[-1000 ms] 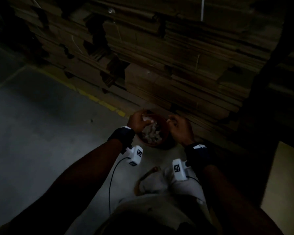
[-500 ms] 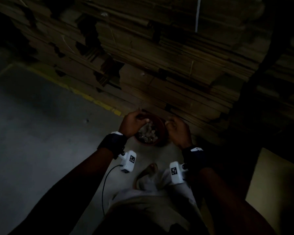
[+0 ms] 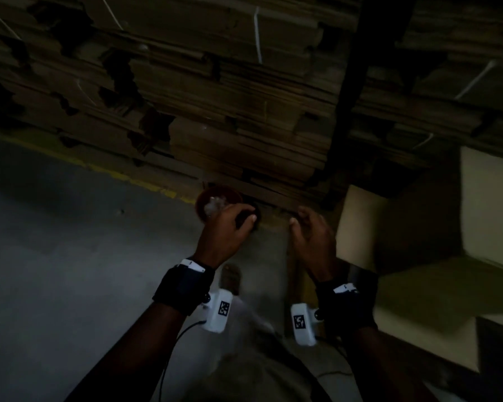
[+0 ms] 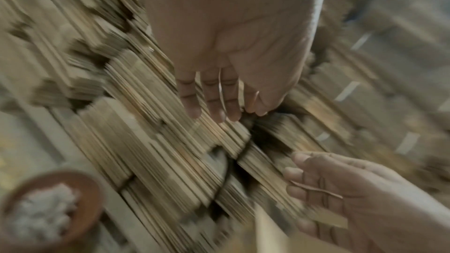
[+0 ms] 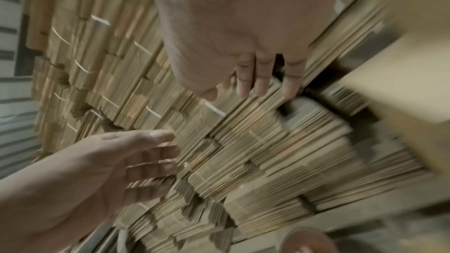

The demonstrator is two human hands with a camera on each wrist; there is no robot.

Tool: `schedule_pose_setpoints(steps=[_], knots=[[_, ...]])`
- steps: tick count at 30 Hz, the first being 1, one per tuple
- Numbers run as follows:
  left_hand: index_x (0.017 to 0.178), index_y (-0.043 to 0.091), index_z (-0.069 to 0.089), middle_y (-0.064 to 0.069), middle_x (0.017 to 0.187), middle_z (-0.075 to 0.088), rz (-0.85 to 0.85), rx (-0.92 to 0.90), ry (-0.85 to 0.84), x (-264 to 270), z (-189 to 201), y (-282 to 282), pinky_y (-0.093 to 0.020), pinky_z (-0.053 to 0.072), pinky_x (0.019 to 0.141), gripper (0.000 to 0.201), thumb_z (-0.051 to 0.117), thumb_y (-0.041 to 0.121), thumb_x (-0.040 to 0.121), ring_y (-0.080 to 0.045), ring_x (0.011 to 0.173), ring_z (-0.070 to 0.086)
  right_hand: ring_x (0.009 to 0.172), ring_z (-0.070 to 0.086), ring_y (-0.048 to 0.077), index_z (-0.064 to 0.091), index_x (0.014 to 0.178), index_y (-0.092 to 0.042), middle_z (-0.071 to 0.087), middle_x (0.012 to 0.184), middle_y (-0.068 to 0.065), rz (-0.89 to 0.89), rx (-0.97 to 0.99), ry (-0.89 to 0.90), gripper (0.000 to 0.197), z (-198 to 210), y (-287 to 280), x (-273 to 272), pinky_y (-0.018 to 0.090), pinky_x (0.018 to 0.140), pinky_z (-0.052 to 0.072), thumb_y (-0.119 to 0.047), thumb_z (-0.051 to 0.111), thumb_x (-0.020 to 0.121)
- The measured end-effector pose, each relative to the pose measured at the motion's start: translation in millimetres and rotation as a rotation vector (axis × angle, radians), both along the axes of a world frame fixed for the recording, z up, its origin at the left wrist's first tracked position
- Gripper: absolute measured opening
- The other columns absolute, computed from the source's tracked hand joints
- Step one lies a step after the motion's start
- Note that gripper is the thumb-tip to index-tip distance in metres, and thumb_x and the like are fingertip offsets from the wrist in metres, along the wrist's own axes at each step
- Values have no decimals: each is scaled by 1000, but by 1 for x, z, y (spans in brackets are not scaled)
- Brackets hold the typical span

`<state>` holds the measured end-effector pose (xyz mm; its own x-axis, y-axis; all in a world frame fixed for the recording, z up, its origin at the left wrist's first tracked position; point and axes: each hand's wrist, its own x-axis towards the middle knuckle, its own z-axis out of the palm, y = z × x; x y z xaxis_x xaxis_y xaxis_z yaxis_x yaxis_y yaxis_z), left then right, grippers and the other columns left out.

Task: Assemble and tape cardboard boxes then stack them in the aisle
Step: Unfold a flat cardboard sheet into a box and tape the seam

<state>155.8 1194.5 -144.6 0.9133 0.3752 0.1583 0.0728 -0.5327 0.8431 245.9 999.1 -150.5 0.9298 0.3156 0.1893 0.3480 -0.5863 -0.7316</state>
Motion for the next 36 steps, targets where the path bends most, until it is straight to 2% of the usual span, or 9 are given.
schedule_pose_setpoints(steps=[5,10,14,17,20,24,28,33,36], knots=[[108,14,73,-2,104,72,-123,-14,-76,-21,20,-86,-21,50,81,23,62,28,94,-10,94,66,111,61,27,65,124,-10,68,120,9,-79,-100,-190,40,44,-90,-52,42,90,52,-36,54,96],[113,15,71,-2,108,70,-274,53,-115,-8,38,-160,-36,55,82,24,60,28,96,-16,97,65,112,57,29,66,122,-6,66,120,12,-234,-218,-320,37,67,-182,-60,33,95,41,-33,59,96],[115,19,70,1,110,69,-373,120,-146,17,56,-212,-41,55,82,29,55,35,96,-16,101,63,111,57,37,66,120,-2,65,120,17,-361,-285,-428,37,81,-251,-51,42,97,44,-30,66,94],[113,18,70,0,109,69,-411,163,-191,37,72,-248,-37,53,83,38,49,44,95,-19,101,62,112,57,36,67,121,-4,64,121,17,-419,-335,-475,40,94,-298,-39,42,96,44,-33,68,93],[114,17,70,-2,112,68,-436,213,-234,63,87,-284,-36,50,86,39,54,47,94,-20,105,60,116,57,36,65,124,-7,63,125,16,-445,-393,-454,49,102,-344,-15,41,99,40,-45,67,93],[115,22,68,1,120,64,-393,324,-266,109,96,-329,-41,49,95,45,58,58,89,-19,115,55,128,50,37,61,131,-15,58,134,15,-395,-416,-431,65,108,-397,33,50,101,44,-62,64,87],[121,23,67,-2,135,59,-368,419,-193,144,106,-359,-41,37,103,66,57,72,78,-21,131,47,137,42,37,53,138,-21,51,145,14,-259,-473,-344,79,114,-430,81,58,104,43,-75,57,81],[130,21,63,-7,147,50,-376,479,-23,162,109,-369,-44,34,110,74,70,70,75,-24,138,42,142,39,30,46,147,-24,44,154,10,-25,-414,-231,85,123,-441,119,52,113,39,-70,69,79],[125,17,65,-6,134,61,-350,514,-68,162,107,-367,-42,46,101,79,54,79,78,-23,125,55,139,45,26,45,148,-22,45,153,9,39,-376,-231,84,124,-441,124,45,109,45,-73,57,83]])
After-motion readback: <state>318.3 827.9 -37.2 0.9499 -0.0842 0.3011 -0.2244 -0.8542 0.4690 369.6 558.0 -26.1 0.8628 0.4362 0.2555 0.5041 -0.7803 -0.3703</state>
